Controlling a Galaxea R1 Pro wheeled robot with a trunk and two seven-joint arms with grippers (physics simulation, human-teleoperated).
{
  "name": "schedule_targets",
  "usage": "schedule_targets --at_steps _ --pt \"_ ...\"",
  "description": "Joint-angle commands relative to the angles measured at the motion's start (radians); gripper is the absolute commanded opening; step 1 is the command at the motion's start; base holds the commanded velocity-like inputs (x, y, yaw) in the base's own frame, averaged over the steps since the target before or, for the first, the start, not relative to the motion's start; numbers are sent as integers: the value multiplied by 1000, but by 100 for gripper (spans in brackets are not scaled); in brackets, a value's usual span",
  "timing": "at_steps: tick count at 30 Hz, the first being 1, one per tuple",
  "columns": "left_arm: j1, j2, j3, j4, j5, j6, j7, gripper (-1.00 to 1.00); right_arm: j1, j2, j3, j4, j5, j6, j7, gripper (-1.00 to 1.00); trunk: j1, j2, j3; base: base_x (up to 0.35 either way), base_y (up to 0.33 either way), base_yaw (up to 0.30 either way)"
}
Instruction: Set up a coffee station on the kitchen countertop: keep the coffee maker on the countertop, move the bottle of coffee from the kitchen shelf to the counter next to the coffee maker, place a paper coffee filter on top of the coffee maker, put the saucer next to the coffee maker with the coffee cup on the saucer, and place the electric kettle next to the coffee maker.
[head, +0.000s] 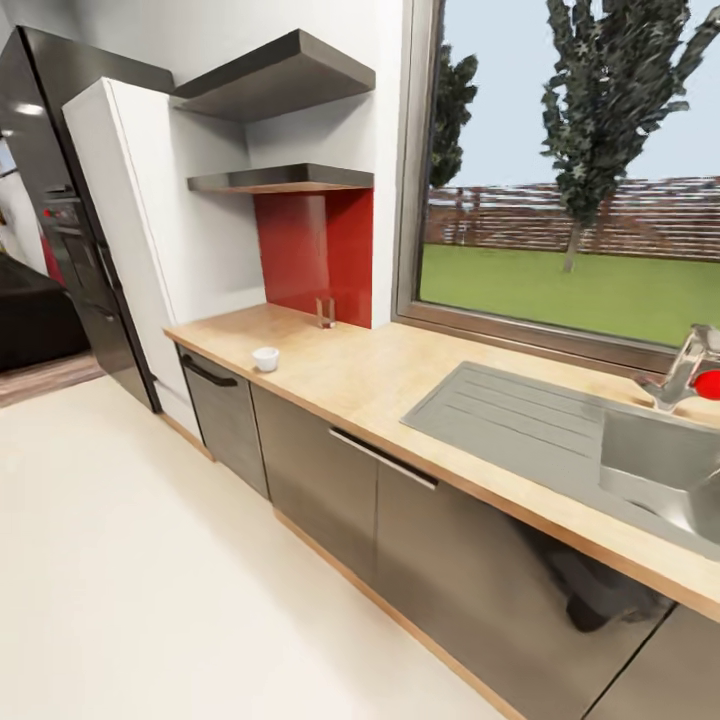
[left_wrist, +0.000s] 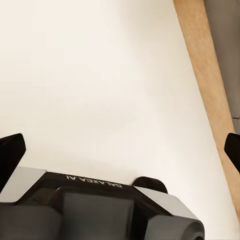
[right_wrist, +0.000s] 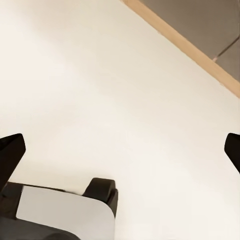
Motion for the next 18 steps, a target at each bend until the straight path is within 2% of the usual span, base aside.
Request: schedule_targets --at_steps 1,10,13,18 --pt "-1 0 0 0 9 6 -4 100 0 1 4 1 -10 -2 3 100 0 -1 -1 1 1 272" --pt "-1 0 0 0 9 6 -3 100 0 3 4 1 -10 -2 2 100 0 -1 -1 13 12 273" --pt "-1 0 0 0 9 6 -3 100 0 3 4 1 -10 -2 3 100 0 -1 -1 158 138 224" --pt "-1 0 0 0 9 6 -3 100 0 4 4 1 -10 -2 5 100 0 -1 -1 223 196 85"
